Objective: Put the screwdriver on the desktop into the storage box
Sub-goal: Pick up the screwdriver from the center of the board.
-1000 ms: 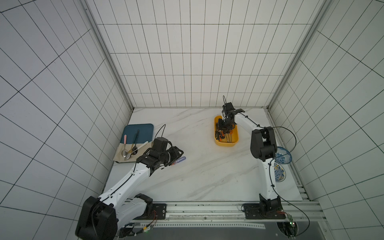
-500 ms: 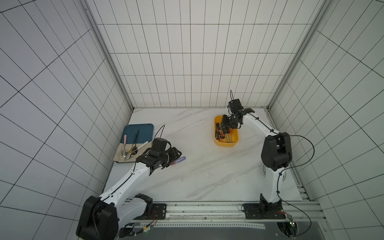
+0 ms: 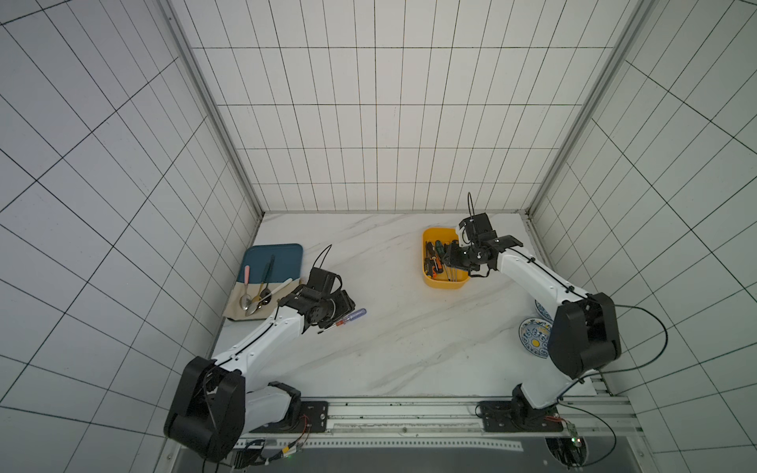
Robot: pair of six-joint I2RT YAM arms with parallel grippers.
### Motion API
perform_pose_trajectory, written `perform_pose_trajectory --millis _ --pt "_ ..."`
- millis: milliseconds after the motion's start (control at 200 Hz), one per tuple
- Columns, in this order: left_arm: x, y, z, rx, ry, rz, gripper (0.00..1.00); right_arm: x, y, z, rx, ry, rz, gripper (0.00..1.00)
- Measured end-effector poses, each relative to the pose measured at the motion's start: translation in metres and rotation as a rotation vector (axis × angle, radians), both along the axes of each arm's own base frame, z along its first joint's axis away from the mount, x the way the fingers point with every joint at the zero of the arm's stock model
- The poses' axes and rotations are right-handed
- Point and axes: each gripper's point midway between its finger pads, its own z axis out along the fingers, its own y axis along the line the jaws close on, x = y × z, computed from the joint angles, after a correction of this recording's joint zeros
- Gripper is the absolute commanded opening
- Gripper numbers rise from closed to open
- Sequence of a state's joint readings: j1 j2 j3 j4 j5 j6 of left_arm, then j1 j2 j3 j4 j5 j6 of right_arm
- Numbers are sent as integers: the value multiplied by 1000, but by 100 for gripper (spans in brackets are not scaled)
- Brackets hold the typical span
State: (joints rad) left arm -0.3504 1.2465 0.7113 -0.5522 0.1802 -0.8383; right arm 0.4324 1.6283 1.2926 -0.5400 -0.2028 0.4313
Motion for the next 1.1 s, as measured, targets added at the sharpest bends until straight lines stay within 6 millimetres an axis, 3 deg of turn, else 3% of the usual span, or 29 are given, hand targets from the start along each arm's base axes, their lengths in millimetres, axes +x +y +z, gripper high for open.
perform_pose_trajectory --millis 250,445,820,1104 --pt "9 7 -17 80 4 0 67 -39 28 -12 -3 15 88 36" --pt "15 5 -29 119 16 -31 67 -60 35 -26 -18 44 120 36" --pt "17 -5 -47 146 33 -95 67 -73 24 -42 -36 71 101 36" --pt "8 -19 -49 148 39 -148 65 -70 26 -42 -24 59 96 36"
